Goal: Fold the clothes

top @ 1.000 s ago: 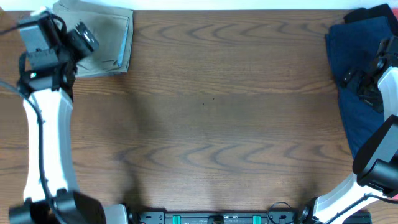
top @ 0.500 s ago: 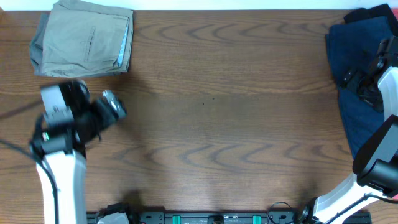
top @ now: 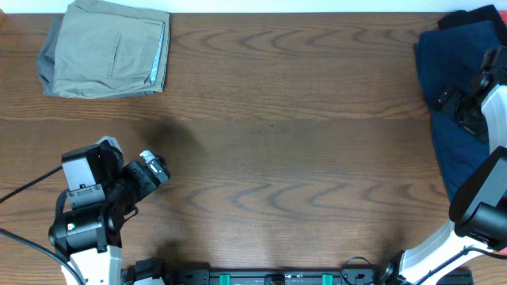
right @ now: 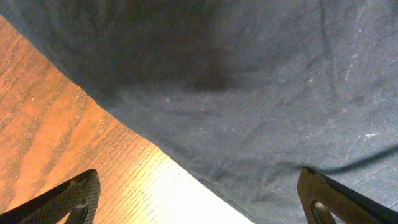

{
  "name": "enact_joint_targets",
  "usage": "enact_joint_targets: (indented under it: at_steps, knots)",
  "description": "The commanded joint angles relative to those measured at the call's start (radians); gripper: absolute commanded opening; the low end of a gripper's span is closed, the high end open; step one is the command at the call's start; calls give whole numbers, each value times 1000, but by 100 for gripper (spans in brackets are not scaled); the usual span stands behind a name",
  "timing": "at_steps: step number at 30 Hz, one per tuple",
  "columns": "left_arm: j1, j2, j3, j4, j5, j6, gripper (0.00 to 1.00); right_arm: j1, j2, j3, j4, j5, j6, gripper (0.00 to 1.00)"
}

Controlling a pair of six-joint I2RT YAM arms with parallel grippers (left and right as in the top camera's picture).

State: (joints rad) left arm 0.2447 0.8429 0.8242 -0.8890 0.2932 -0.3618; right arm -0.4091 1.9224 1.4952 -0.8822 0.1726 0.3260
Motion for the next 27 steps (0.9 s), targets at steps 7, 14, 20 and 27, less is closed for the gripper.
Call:
enact_joint_targets:
  at_steps: [7,14,20,27]
  knots:
    - [-9,12,-7,-9,1,31,98,-9,-2,10,-1,7,10,99]
    - [-90,8,-21,5,-103,39,98,-10,-2,10,-1,7,10,99]
    - [-307,-12,-105,230,-207,39,98,-10,-2,10,-1,7,10,99]
    - [-491,-110,-244,480,-316,39,98,-9,-2,10,-1,7,10,99]
